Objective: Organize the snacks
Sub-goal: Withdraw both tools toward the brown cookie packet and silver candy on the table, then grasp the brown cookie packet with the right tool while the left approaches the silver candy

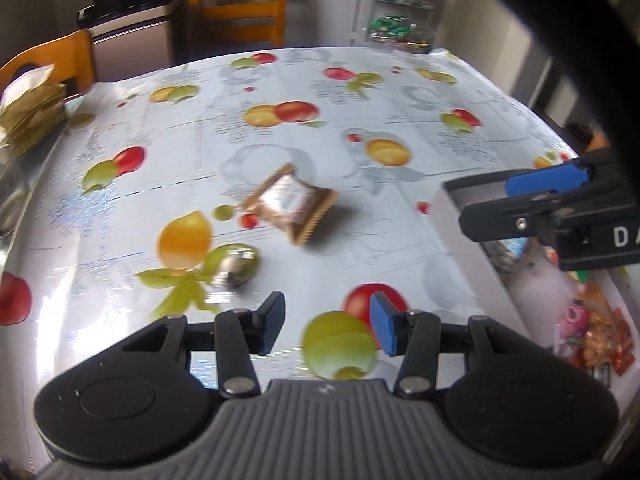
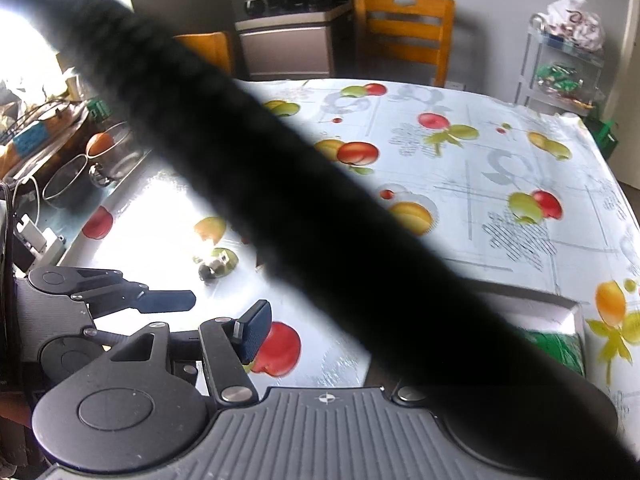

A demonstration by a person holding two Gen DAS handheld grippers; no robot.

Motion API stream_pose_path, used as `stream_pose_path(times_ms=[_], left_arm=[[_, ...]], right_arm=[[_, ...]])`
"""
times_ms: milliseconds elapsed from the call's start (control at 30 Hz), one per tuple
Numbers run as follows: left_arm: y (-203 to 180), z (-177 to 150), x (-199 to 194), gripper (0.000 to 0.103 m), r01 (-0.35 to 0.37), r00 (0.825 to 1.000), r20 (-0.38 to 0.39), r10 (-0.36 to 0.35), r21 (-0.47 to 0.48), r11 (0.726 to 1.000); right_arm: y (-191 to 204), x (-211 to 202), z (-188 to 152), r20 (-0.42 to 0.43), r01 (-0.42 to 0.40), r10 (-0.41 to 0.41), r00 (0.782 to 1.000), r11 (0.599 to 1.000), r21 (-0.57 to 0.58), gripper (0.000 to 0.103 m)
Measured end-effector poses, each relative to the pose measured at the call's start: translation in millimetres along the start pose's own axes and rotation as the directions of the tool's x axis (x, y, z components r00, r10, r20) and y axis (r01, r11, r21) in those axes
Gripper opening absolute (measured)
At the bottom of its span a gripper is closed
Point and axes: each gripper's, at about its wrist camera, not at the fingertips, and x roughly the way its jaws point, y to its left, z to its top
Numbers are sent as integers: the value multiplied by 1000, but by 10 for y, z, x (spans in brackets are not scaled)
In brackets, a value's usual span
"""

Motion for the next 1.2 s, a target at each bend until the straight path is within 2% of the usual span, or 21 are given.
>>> stream_pose_path(times_ms=[200,500,900,1200], left_arm=[[194,25,62,46,-55,998,11,55,-24,998],[377,80,215,46,-92,996,6,92,-32,995],[437,153,488,46,-98,995,-1,98,31,995],[501,160,593,46,-55,998,-1,55,41,998]], right_arm=[[103,196,175,-10,-24,23,1000,999,-36,61],[217,541,373,-38,-50,47,998,996,-77,62],[341,954,526,-71,-64,55,996,988,-141,62],[547,1192,565,-84,-67,48,995,966,-248,62]])
